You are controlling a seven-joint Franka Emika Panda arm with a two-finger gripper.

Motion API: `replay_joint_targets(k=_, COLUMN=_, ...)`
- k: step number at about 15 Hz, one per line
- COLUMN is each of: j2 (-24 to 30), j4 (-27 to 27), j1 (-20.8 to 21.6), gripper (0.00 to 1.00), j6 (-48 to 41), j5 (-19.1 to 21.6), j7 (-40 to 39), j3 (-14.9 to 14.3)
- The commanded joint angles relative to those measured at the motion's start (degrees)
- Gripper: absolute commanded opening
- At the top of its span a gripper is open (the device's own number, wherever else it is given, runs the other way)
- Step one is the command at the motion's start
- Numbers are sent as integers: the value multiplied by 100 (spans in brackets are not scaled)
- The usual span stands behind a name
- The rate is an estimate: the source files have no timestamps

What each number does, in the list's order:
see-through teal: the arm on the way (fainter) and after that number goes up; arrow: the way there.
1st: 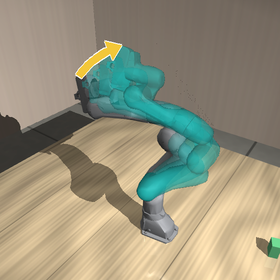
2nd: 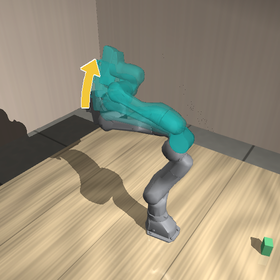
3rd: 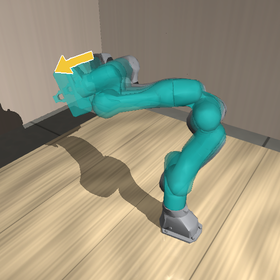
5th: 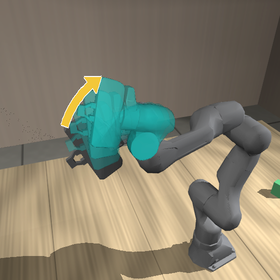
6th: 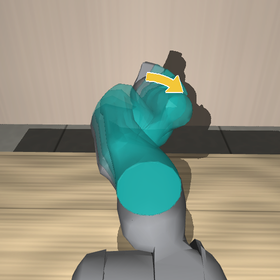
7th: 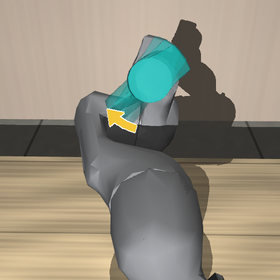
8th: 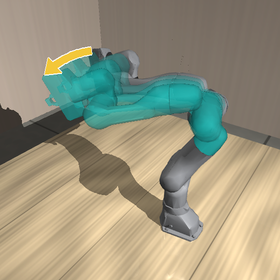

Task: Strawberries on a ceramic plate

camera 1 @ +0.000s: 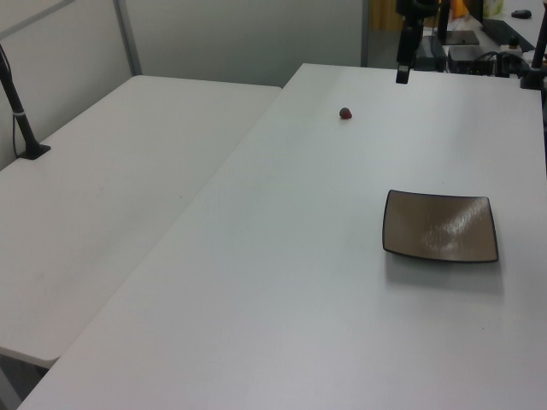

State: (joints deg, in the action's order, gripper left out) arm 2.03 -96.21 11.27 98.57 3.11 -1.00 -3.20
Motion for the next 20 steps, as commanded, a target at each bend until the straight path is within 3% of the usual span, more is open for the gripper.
replay_joint_targets(k=1, j2=-97, j4=68, j1=33, gripper=100, j6=118, j5=102, j7=-102, j3=-5)
replay_joint_targets(k=13, j2=-177, j4=85, j1=16, gripper=100, j6=400, j5=102, j7=-85, j3=21)
replay_joint_targets(k=16, j2=-203, j4=85, j1=-2, gripper=100, j6=908, j5=102, j7=-67, j3=21)
replay_joint_targets(k=20, j2=-247, j4=85, j1=-291, gripper=100, j6=1120, j5=50, j7=-76, j3=12)
